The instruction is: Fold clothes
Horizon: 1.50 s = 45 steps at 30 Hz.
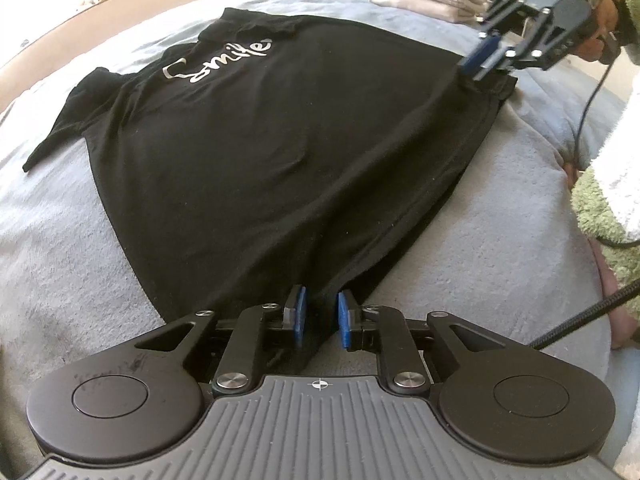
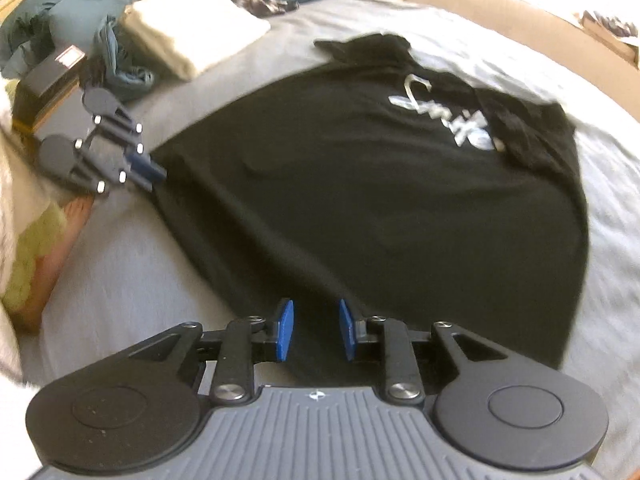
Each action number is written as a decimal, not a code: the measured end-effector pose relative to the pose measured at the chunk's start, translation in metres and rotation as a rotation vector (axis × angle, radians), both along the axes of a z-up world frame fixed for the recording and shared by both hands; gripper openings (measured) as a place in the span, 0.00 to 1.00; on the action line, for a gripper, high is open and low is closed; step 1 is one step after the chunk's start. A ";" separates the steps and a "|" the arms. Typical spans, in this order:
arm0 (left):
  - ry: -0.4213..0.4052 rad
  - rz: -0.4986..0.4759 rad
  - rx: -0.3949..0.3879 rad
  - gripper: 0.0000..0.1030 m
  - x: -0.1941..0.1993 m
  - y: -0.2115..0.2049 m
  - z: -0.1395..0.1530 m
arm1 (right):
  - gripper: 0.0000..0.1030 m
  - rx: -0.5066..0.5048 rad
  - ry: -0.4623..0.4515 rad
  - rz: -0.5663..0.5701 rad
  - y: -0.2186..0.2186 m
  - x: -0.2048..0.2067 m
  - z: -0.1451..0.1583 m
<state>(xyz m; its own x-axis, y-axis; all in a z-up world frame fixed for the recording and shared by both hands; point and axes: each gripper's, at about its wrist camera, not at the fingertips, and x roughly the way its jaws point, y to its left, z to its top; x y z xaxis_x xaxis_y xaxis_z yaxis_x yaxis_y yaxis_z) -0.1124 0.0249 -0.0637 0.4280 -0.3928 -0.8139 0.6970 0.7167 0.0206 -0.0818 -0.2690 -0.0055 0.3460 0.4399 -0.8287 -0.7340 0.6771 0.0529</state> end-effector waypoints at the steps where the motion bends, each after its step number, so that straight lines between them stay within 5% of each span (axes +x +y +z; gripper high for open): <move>1: 0.000 0.001 -0.001 0.16 -0.001 0.000 0.000 | 0.26 0.011 -0.001 0.016 0.008 0.005 -0.003; 9: 0.025 0.044 -0.015 0.16 -0.008 0.011 0.009 | 0.26 0.040 0.010 0.144 0.089 0.023 -0.035; 24: 0.102 0.272 -0.075 0.16 -0.008 0.055 0.009 | 0.26 0.078 0.053 0.230 0.144 0.032 -0.050; 31: 0.126 0.298 -0.099 0.16 -0.007 0.063 0.001 | 0.07 0.030 0.006 0.240 0.158 0.029 -0.055; 39: 0.132 0.288 -0.093 0.16 -0.006 0.064 0.003 | 0.08 0.122 0.050 0.010 0.137 0.051 -0.049; 45: 0.109 0.298 -0.124 0.16 -0.001 0.070 0.020 | 0.13 0.234 0.112 -0.380 0.024 0.066 -0.012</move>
